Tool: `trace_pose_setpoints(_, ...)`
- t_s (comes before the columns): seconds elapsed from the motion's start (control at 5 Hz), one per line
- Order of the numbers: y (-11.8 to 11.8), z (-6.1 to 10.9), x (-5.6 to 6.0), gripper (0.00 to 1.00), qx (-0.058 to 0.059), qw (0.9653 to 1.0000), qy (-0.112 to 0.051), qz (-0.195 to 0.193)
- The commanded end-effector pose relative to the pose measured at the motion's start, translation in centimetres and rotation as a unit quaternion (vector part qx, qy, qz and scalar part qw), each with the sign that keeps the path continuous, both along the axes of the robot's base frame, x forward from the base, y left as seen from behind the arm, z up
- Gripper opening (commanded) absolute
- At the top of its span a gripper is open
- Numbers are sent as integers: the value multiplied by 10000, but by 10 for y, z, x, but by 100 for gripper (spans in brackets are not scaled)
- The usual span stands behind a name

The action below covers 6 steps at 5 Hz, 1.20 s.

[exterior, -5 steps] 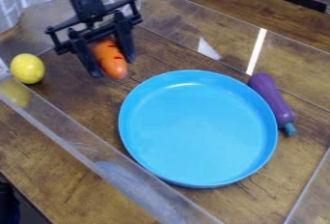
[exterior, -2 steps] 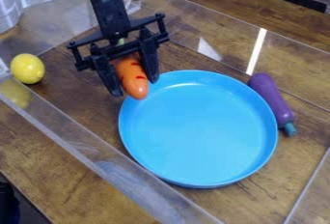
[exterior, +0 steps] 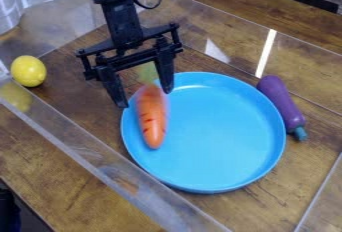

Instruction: Move the carrot to the right side

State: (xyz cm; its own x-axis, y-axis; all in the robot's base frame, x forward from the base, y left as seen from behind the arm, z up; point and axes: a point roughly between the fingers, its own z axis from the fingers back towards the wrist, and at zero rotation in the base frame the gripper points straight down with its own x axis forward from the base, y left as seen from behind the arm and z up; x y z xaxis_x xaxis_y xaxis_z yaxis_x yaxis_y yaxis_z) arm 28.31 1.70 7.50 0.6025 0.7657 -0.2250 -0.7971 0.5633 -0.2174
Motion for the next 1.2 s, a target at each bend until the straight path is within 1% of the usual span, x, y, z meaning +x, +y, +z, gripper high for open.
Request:
trace_pose_setpoints(0.0, -5, 14, 3, 100, 129, 9992, -342, -132)
trace_pose_setpoints(0.2, -6, 9, 5, 100, 132, 9992, -346, -154)
trace_pose_setpoints(0.4, -11, 0, 5, 100, 122, 9994, -336, 13)
trace_pose_setpoints(0.6, -16, -9, 6, 100, 108, 9991, -332, 228)
trace_pose_setpoints(0.8, -21, -19, 7, 100, 82, 9980, -330, 530)
trace_pose_setpoints(1.0, -28, -34, 8, 100, 67, 9965, -349, 760)
